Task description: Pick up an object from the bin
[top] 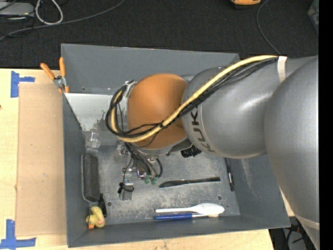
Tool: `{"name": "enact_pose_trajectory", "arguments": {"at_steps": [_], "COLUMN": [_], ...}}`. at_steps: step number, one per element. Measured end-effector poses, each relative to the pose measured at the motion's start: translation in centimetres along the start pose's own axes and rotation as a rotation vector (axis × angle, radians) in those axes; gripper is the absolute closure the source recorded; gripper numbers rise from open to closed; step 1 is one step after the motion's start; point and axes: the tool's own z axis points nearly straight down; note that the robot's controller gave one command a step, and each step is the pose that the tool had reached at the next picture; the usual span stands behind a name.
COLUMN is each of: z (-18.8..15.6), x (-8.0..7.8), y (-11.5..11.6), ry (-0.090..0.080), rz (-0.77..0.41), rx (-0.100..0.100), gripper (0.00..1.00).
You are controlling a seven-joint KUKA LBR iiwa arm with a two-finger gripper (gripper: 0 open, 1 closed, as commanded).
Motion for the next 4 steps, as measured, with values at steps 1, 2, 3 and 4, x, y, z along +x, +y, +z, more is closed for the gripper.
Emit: {"name": "enact_pose_trajectory", "arguments": {"at_steps": [1, 2, 3, 4], "z": [-0.4, 5.7, 4.3, 5.9], "x": [-0.2, 1.8, 4.9, 0.9], "y": [-0.1, 2.0, -5.6, -14.7], "ry": [-0.008, -0.011, -0.004, -0.001], "rz": [0.005, -0.267, -0.238, -0.131], "rx": [-0.002, -0.001, 0.000, 0.001], "gripper": [0.00, 0.00, 0.00, 0.00]}}
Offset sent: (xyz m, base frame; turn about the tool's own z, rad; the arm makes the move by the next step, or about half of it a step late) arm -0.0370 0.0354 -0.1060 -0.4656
